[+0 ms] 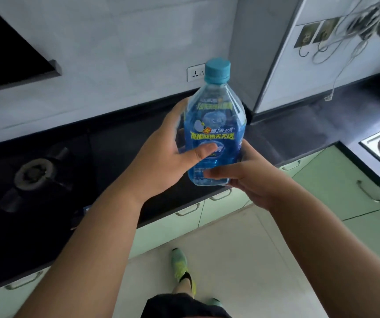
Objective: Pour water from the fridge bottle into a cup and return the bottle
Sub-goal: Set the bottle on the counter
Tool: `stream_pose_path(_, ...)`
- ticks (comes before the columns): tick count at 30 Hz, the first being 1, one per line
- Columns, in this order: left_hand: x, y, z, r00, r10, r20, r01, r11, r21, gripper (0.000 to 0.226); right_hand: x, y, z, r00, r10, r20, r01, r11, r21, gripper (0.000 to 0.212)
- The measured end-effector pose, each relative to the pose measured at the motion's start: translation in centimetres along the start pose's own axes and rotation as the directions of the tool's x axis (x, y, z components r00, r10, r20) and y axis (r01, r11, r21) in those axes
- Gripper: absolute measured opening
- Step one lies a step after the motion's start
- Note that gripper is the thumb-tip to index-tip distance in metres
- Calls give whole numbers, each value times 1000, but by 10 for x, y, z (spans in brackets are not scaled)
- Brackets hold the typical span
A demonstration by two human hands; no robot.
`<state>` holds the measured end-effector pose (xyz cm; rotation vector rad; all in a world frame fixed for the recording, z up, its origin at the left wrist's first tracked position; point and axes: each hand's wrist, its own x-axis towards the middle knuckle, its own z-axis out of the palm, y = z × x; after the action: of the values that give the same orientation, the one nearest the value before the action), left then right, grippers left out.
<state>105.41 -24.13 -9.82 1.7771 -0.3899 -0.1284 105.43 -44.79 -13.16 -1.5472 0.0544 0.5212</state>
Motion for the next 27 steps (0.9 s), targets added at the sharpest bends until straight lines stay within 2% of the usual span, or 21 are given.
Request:
stream_pose_path(3, 24, -18, -22, 999, -15, -37, 16, 999, 37, 80, 39, -7, 3, 999, 17, 27, -16, 1000, -25, 80)
stream_pose_path(6, 46, -36, -40, 993, -84, -84, 92, 990, 105, 105, 78, -13, 4, 1000, 20, 0, -20, 997, -75, 87)
stream_pose_path(8, 60, -48, -49, 988, -120, -93, 134, 977, 166, 110, 103, -12, 4, 999, 27, -32, -31, 992, -125, 93)
stream_pose_path(14, 101, -93, -56, 968, -175, -181, 215, 949, 232, 87, 171, 2, -5, 994, -11, -111, -25, 949, -315, 100)
stream_pose_path(21, 142, -138, -37, 906, -304, -294, 389, 872, 297, 83, 235, 23, -20, 997, -18, -79, -24, 863, -504, 87)
stream_pose_path(27, 167, -181, -15, 861, -394, -321, 493, 800, 341, 84, 271, 46, -38, 999, 16, -41, -38, 786, -617, 81)
